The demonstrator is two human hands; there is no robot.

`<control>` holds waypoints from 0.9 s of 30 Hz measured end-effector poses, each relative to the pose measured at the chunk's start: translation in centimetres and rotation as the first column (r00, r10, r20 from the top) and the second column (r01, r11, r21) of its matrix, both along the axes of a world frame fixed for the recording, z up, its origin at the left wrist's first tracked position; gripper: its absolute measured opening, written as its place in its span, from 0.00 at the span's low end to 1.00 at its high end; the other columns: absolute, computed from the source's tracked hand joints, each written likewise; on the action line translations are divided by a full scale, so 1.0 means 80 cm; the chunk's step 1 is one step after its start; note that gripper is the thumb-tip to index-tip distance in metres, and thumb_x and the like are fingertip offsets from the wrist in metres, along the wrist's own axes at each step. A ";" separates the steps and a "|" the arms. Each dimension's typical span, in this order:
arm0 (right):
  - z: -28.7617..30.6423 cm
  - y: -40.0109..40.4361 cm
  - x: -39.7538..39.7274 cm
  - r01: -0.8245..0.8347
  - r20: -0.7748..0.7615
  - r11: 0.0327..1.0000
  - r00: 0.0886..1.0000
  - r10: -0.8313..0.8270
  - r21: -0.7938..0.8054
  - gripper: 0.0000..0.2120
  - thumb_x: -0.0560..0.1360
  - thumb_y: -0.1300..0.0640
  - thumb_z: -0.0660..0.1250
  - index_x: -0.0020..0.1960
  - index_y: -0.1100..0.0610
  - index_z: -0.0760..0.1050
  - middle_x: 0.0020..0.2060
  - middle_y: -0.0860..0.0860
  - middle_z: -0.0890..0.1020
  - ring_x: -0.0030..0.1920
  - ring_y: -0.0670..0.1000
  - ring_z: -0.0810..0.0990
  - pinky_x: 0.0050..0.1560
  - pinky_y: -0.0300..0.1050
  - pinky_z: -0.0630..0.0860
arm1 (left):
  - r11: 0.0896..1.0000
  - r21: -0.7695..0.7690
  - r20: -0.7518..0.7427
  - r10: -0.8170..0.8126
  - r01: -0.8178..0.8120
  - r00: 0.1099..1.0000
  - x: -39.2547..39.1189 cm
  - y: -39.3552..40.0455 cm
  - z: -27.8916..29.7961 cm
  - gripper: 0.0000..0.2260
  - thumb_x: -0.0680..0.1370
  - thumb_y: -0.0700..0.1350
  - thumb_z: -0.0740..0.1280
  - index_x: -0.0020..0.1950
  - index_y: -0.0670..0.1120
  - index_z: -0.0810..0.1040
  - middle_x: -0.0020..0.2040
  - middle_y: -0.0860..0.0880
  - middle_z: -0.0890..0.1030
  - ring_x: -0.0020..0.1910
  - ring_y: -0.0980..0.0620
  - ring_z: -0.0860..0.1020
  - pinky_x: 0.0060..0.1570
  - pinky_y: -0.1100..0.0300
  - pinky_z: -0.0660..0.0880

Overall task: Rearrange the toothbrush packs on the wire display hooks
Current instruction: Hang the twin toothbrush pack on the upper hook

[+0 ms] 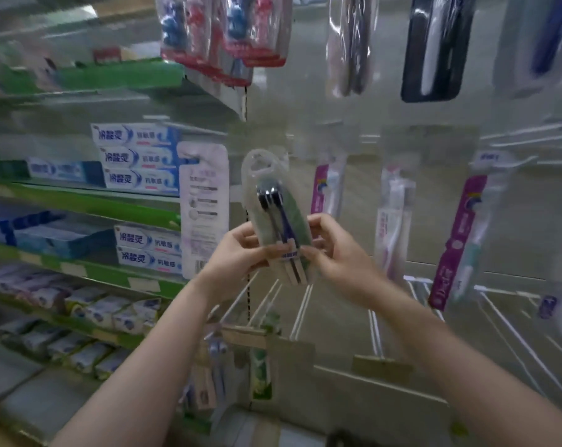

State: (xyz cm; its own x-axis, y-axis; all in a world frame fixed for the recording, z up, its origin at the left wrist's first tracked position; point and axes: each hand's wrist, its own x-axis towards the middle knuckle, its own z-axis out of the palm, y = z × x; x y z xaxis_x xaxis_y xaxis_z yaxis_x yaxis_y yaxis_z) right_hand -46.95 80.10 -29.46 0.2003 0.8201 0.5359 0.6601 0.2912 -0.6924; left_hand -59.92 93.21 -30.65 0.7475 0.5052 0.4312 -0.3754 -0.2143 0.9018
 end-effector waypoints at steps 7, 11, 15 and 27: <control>0.051 -0.033 -0.039 0.077 -0.090 0.997 0.993 -0.077 0.004 0.13 0.77 0.61 0.64 0.60 0.51 0.72 0.52 0.45 0.81 0.53 0.42 0.80 0.55 0.43 0.78 | 0.995 0.088 -0.186 0.058 -0.042 0.981 -0.041 -0.031 0.087 0.15 0.63 0.43 0.75 0.49 0.46 0.81 0.48 0.47 0.85 0.49 0.49 0.83 0.50 0.58 0.79; 0.085 -0.050 -0.066 0.098 -0.167 0.995 0.982 -0.092 0.024 0.18 0.77 0.63 0.63 0.56 0.40 0.69 0.50 0.41 0.80 0.52 0.38 0.79 0.54 0.36 0.76 | 0.994 0.108 -0.224 0.058 -0.035 0.973 -0.065 -0.052 0.140 0.17 0.63 0.43 0.75 0.51 0.46 0.81 0.48 0.48 0.85 0.50 0.50 0.83 0.50 0.57 0.78; 0.124 -0.071 -0.093 0.130 -0.148 0.990 0.982 -0.121 0.055 0.17 0.77 0.61 0.64 0.62 0.46 0.70 0.55 0.44 0.80 0.56 0.41 0.79 0.57 0.40 0.76 | 0.994 0.110 -0.242 0.007 0.020 0.970 -0.088 -0.071 0.191 0.16 0.65 0.41 0.74 0.52 0.45 0.80 0.50 0.46 0.85 0.51 0.49 0.83 0.48 0.60 0.79; 0.263 -0.108 -0.110 0.254 -0.256 0.965 0.939 -0.229 0.067 0.18 0.78 0.61 0.63 0.66 0.51 0.70 0.56 0.43 0.79 0.57 0.41 0.78 0.58 0.43 0.77 | 0.997 -0.030 -0.183 -0.076 0.072 0.980 -0.083 -0.089 0.305 0.20 0.67 0.47 0.76 0.56 0.43 0.79 0.53 0.41 0.83 0.54 0.38 0.80 0.58 0.35 0.73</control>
State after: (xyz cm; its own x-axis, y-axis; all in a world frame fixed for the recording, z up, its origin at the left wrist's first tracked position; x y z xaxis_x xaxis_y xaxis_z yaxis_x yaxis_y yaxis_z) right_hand -55.76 71.45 -8.44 0.5207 0.6769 0.5202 0.5331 0.2182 -0.8174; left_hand -66.57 86.12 -6.23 0.8488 0.4539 0.2712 -0.2163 -0.1700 0.9614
